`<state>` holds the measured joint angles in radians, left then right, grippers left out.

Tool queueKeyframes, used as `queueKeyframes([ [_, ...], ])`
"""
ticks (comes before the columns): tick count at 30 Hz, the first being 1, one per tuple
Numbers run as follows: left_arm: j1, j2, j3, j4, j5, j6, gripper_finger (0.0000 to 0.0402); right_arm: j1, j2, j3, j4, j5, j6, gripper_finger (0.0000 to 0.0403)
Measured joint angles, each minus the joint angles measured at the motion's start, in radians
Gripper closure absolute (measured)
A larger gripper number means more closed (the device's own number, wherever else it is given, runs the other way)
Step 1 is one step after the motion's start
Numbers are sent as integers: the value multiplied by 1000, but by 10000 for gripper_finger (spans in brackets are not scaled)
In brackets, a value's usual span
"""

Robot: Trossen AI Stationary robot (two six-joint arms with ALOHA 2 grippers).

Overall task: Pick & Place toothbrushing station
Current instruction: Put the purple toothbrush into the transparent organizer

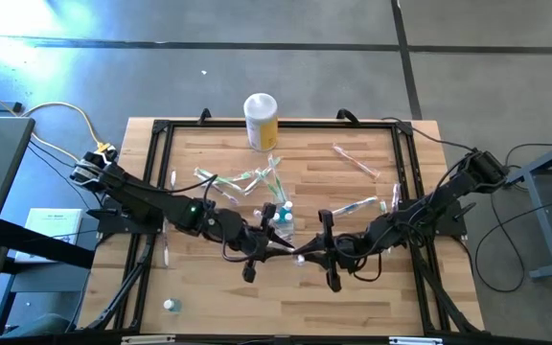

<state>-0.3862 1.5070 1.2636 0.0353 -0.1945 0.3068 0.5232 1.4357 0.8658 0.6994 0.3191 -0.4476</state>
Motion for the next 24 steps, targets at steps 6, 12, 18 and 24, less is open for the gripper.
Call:
queueKeyframes([
  [6,-1,-70,1,6,-130,3,343,-2,0,0,-50,27,75,390],
  [12,0,-219,0,-196,-341,-68,343,-40,13,-1,-68,64,148,390],
  [18,7,-313,0,-448,-317,-157,343,-104,42,-66,54,45,179,392],
  [24,7,-327,-2,-610,-312,-237,343,-185,46,-184,236,41,269,391],
])
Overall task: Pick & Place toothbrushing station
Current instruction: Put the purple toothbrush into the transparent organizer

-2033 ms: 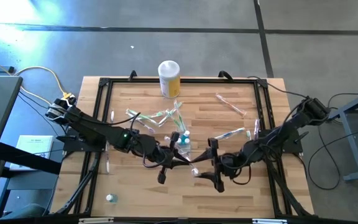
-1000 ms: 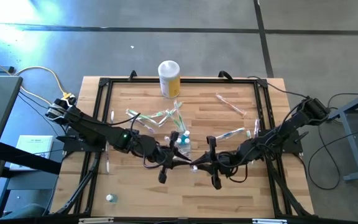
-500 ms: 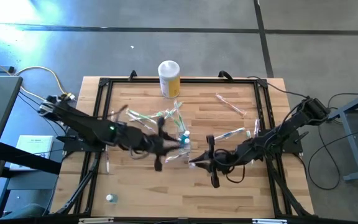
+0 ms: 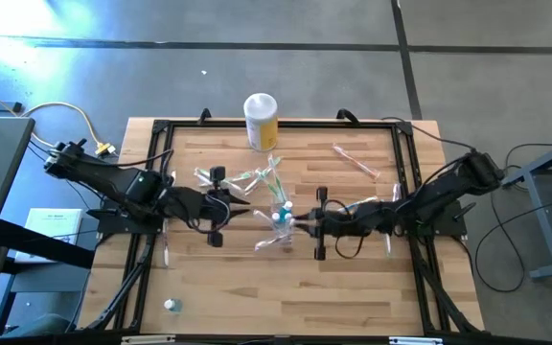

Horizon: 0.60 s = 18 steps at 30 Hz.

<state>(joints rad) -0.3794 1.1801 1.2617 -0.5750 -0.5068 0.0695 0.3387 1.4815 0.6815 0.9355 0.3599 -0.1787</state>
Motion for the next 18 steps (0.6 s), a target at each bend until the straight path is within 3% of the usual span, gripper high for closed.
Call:
queueKeyframes([
  [11,0,-2,-117,-9,-10,-122,343,-74,158,-64,182,-46,123,393],
  [18,0,-1,-167,-6,0,-214,343,-71,246,-63,229,-8,136,392],
])
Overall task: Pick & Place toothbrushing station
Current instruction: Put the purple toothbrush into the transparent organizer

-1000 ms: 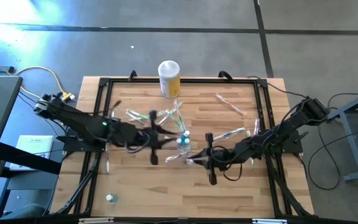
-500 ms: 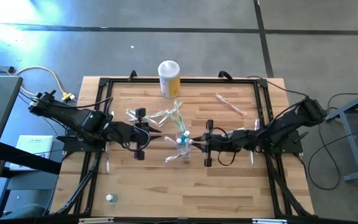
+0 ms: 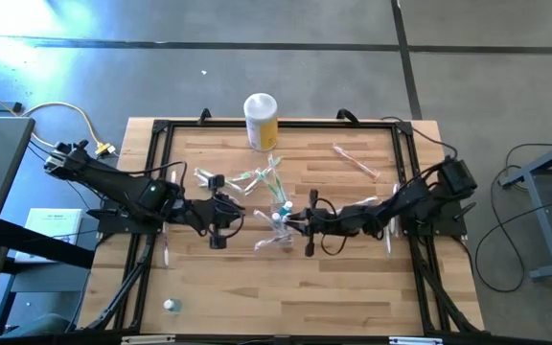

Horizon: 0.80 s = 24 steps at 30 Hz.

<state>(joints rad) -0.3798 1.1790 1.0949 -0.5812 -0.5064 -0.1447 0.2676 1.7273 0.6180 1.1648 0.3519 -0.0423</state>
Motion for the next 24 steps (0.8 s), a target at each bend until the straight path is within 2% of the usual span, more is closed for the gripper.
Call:
queueKeyframes([
  [5,-2,0,-13,-17,59,-74,343,-2,51,0,-6,37,26,393],
  [15,-2,0,-13,-72,320,-150,343,-15,75,1,-48,18,128,376],
  [24,-32,17,-25,-66,340,-175,343,-12,75,1,-83,51,127,307],
])
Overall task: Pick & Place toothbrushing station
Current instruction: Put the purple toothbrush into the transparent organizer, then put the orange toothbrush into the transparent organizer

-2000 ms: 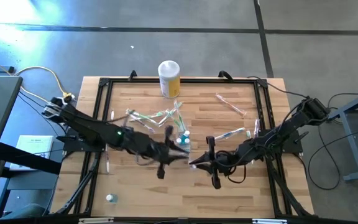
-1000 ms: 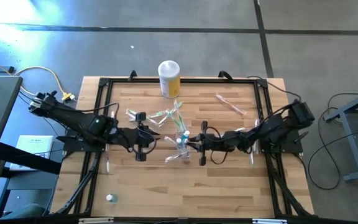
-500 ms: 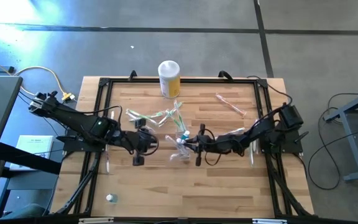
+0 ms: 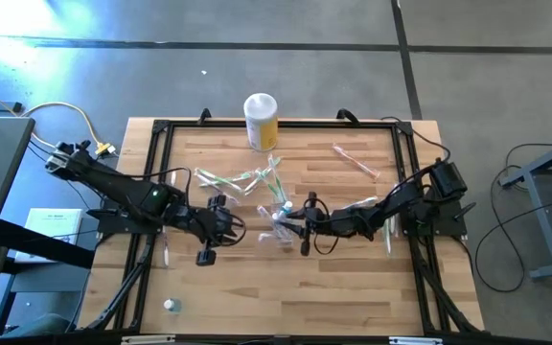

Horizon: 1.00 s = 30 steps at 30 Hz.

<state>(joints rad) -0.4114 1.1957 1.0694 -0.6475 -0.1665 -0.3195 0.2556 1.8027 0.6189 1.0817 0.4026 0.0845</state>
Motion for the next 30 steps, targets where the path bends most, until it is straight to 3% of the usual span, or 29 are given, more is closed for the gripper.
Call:
queueKeyframes([
  [7,-44,2,-31,-8,-1,-29,343,25,-47,0,-71,76,-41,223],
  [14,-87,2,-32,-6,-9,-52,343,102,-170,0,-255,250,-111,161],
  [18,-110,2,-32,-7,-47,-52,343,144,-244,0,-377,310,-102,149],
  [23,-115,2,-32,-7,-63,-53,343,183,-358,0,-594,466,3,154],
  [30,-113,21,-32,-8,-65,-51,343,117,-565,0,-997,444,314,164],
])
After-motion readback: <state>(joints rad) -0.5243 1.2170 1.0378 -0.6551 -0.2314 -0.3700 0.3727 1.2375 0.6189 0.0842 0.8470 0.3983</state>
